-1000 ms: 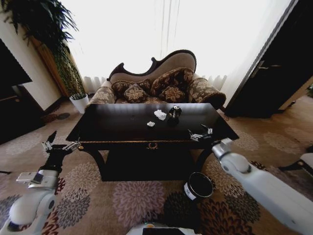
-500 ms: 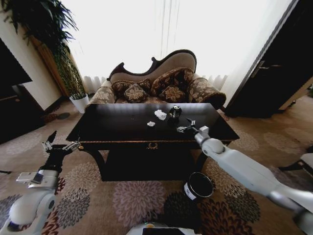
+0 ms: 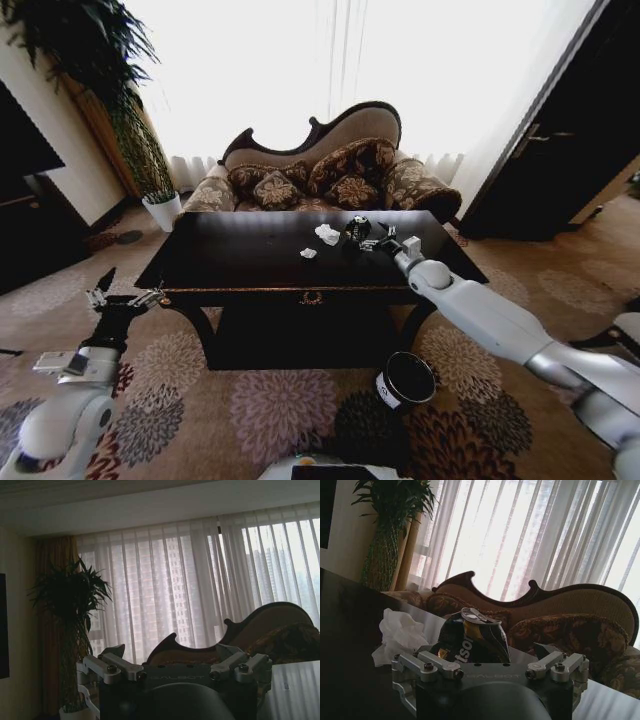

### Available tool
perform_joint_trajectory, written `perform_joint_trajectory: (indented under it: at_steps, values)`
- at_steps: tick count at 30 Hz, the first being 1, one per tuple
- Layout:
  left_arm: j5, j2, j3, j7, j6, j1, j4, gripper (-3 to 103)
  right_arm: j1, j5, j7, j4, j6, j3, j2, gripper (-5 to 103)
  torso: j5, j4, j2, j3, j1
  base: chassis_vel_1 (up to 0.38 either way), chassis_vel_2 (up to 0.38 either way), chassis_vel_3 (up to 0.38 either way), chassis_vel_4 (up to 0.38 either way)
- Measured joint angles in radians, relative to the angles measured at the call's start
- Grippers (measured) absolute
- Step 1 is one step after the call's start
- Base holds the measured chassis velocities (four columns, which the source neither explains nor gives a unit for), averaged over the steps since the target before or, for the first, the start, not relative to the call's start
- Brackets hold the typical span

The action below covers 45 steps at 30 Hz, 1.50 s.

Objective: Move to the front of the table and place the trash on the table into the trash bin.

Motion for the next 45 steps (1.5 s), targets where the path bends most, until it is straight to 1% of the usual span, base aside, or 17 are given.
perform_joint_trajectory:
  at_steps: [3,8,23,24,25,27,30,31,35,37,40,41,42,43,44,45]
  values:
    - [0.0,0.0,0.0,0.0,0.0,0.0,0.0,100,0.025,-0.006,-0.012,-0.058,0.008,-0.01,0.031,100,0.0002,0.0,0.0,0.0,0.0,0.0,0.0,0.0,0.0]
    - [0.0,0.0,0.0,0.0,0.0,0.0,0.0,100,0.044,-0.009,-0.029,-0.107,0.014,-0.022,0.054,100,0.0,0.0,0.0,0.0,0.0,0.0,0.0,0.0,0.0]
    - [0.0,0.0,0.0,0.0,0.0,0.0,0.0,100,0.062,-0.022,-0.043,-0.127,0.015,-0.047,0.107,100,0.0,0.0,0.0,0.0,0.0,0.0,0.0,0.0,0.0]
    - [0.0,0.0,0.0,0.0,0.0,0.0,0.0,100,0.064,-0.022,-0.043,-0.129,0.015,-0.049,0.109,103,0.0,0.0001,0.0,0.0,0.0,0.0,0.0,0.0,0.0]
    - [0.0,0.0,0.0,0.0,0.0,0.0,0.0,100,0.065,-0.025,-0.043,-0.131,0.015,-0.051,0.111,99,0.0,0.0,0.0,0.0,0.0,0.0,0.0,0.0,0.0]
    - [0.0,0.0,0.0,0.0,0.0,0.0,0.0,100,0.065,-0.026,-0.043,-0.131,0.015,-0.051,0.112,99,0.0,0.0,0.0,0.0,0.0,0.0,0.0,0.0,0.0]
    - [0.0,0.0,0.0,0.0,0.0,0.0,0.0,100,0.064,-0.03,-0.043,-0.133,0.018,-0.051,0.114,84,0.0,0.0,0.0,0.0,0.0,0.0,0.0,0.0,0.0]
    - [0.0,0.0,0.0,0.0,0.0,0.0,0.0,100,0.064,-0.03,-0.043,-0.133,0.018,-0.051,0.114,84,0.0,0.0,0.0,0.0,0.0,0.0,0.0,0.0,0.0]
    - [0.0,0.0,0.0,0.0,0.0,0.0,0.0,100,0.061,-0.033,-0.043,-0.14,0.023,-0.048,0.116,62,0.0001,-0.0001,0.0,0.0,0.0,0.0,0.0,0.0,0.0]
    - [0.0,0.0,0.0,0.0,0.0,0.0,0.0,100,0.06,-0.034,-0.043,-0.141,0.024,-0.047,0.116,62,0.0001,0.0,0.0,0.0,0.0,0.0,0.0,0.0,0.0]
    - [0.0,0.0,0.0,0.0,0.0,0.0,0.0,100,0.057,-0.039,-0.043,-0.142,0.027,-0.041,0.115,46,0.0,0.0,0.0,0.0,0.0,0.0,0.0,0.0,0.0]
    - [0.0,0.0,0.0,0.0,0.0,0.0,0.0,100,0.057,-0.039,-0.043,-0.142,0.027,-0.041,0.115,46,0.0,0.0,0.0,0.0,0.0,0.0,0.0,0.0,0.0]
    - [0.0,0.0,0.0,0.0,0.0,0.0,0.0,100,0.055,-0.04,-0.043,-0.142,0.028,-0.039,0.114,40,0.0001,0.0,0.0,0.0,0.0,0.0,0.0,0.0,0.0]
    - [0.0,0.0,0.0,0.0,0.0,0.0,0.0,100,0.055,-0.04,-0.043,-0.142,0.028,-0.038,0.113,40,0.0001,0.0,0.0,0.0,0.0,0.0,0.0,0.0,0.0]
    - [0.0,0.0,0.0,0.0,0.0,0.0,0.0,100,0.054,-0.041,-0.043,-0.142,0.029,-0.036,0.112,30,0.0001,0.0,0.0,0.0,0.0,0.0,0.0,0.0,0.0]
    - [0.0,0.0,0.0,0.0,0.0,0.0,0.0,100,0.053,-0.041,-0.043,-0.141,0.029,-0.035,0.111,30,0.0001,0.0,0.0,0.0,0.0,0.0,0.0,0.0,0.0]
